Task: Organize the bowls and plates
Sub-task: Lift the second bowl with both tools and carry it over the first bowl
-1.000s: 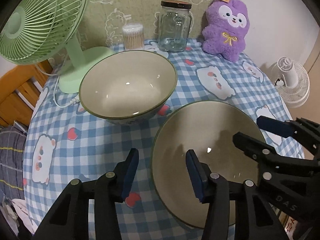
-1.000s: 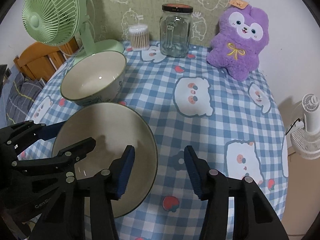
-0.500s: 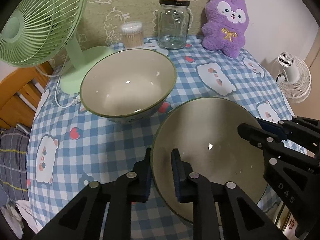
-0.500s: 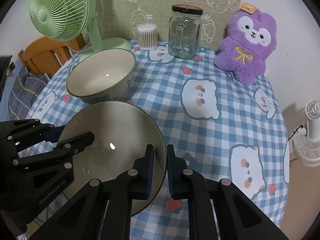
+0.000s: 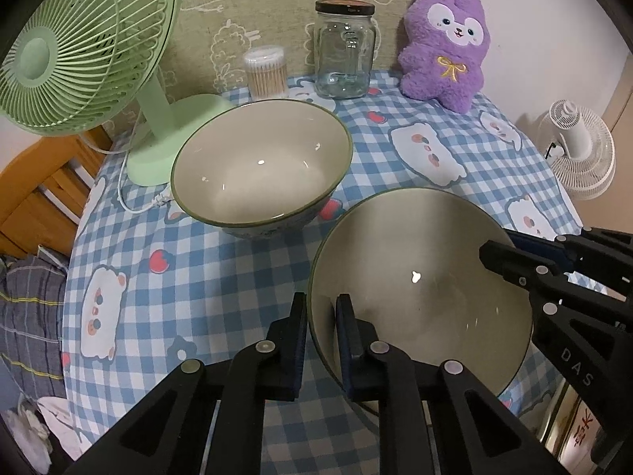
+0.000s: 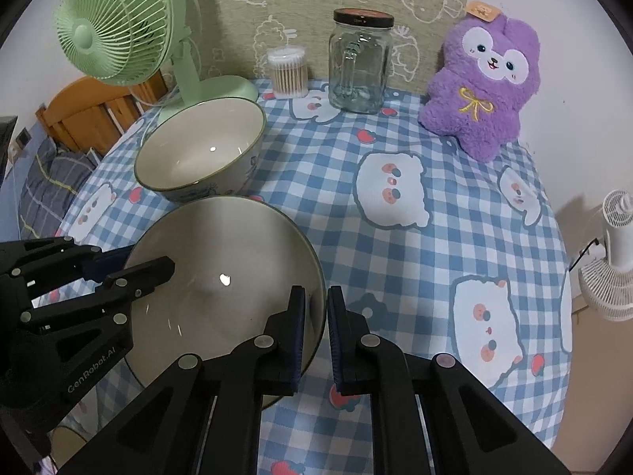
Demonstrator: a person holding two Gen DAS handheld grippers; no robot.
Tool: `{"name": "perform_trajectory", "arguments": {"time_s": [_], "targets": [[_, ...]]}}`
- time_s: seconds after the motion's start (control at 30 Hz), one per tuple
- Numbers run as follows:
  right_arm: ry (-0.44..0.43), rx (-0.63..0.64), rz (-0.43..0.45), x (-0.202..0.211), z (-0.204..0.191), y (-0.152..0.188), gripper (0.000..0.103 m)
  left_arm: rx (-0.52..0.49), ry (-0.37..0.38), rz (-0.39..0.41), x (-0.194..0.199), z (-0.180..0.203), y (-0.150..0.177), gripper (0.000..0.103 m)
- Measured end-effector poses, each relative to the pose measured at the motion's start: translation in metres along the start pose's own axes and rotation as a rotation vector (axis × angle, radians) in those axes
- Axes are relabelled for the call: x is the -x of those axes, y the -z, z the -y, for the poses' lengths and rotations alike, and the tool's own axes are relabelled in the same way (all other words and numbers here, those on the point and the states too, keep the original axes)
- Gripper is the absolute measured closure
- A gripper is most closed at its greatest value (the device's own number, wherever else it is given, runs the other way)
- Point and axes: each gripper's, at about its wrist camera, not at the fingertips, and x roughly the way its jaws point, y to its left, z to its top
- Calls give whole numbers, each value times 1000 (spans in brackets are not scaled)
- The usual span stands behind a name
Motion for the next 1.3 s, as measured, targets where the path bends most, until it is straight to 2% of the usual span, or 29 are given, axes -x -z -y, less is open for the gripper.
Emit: {"name": "perform_trajectory", "arguments": {"time_s": [0.23,0.57,0.73,0.8,0.83,0.9,0.97,1.0,1.07,1.17,1.3], "targets": [[9,-10,-1,2,-1,0,89,2,-14,-8,3,2,2,93],[51,-8,4,13,-3,3,94,33,10,-10,13,2,4,96],[35,0,2,21,-8,7,95,48,-2,-11,17,-2,8,96],[33,5,16,26,-11,8,97,50,1,-10,21,-2,10,98],[-1,7,33,32,-12,7,101,46,18,-3,24,-2,11,99],[4,37,63,45,-25,5,101,32,35,2,31,4,13,99],[54,90,94,51,-38,4,101,-9,2,29,35,16,15,100],[40,92,92,52,-39,3,101,-20,-11,36,37,20,16,100],[-4,45,91,53,-32,5,101,-20,-10,32,37,20,18,101],[10,8,71,46,-21,9,101,2,-43,4,28,11,20,98],[18,-37,62,42,-8,15,100,28,-39,-7,24,4,22,97]]}}
